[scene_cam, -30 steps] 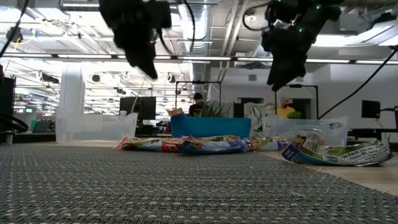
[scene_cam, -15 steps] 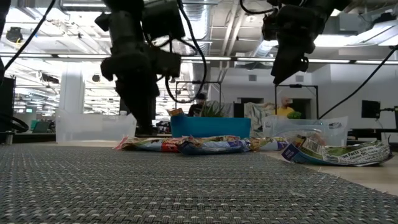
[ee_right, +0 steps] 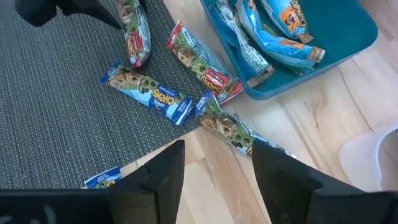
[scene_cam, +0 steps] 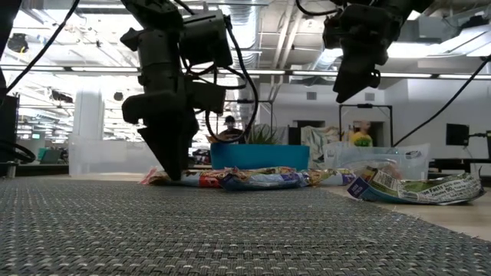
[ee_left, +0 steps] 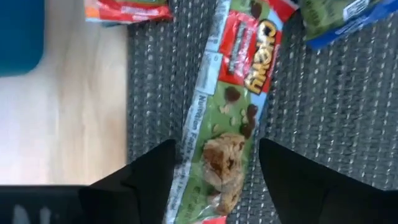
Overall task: Pick and place Granola Bars by type
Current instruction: Put the red granola bar into the right transparent bin
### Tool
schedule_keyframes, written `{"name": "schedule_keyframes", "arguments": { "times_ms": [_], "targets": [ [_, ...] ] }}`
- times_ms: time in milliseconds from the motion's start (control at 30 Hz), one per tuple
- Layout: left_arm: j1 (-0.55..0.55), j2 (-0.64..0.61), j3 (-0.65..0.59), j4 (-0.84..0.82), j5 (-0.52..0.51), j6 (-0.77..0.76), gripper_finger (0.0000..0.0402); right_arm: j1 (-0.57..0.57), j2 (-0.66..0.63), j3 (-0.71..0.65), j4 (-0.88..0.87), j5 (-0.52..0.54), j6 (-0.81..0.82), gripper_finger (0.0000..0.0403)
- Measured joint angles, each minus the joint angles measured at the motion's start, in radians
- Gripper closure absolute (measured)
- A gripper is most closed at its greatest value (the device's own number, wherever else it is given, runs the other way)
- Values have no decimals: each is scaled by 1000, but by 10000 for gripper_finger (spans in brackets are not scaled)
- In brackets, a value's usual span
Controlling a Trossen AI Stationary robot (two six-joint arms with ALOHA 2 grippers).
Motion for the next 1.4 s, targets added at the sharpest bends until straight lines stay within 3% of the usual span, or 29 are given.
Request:
{"name": "schedule_keyframes", "arguments": {
  "times_ms": [167, 333, 500, 733, 1033, 1167, 1400],
  "targets": [
    [-4, -1, 0, 4, -59, 4, 227, 0, 0, 0, 19, 0, 0, 230],
    [-4, -2, 0, 5, -29, -40, 315, 0, 0, 0, 43, -14, 2, 234],
    [-5, -19, 1, 10, 19, -134, 391, 0, 0, 0, 156, -104, 89, 233],
    [-5, -85, 111, 7, -58, -318, 389, -12, 2, 0, 298, -159, 259, 238],
    [19, -163, 343, 10, -332, -416, 399, -65, 2, 0, 520, -248, 347, 237],
    [46, -163, 414, 18, -326, -375, 401, -80, 2, 0, 616, -262, 366, 239],
    [53, -161, 438, 61, -276, -361, 401, -114, 3, 0, 628, -219, 361, 239]
  ]
}}
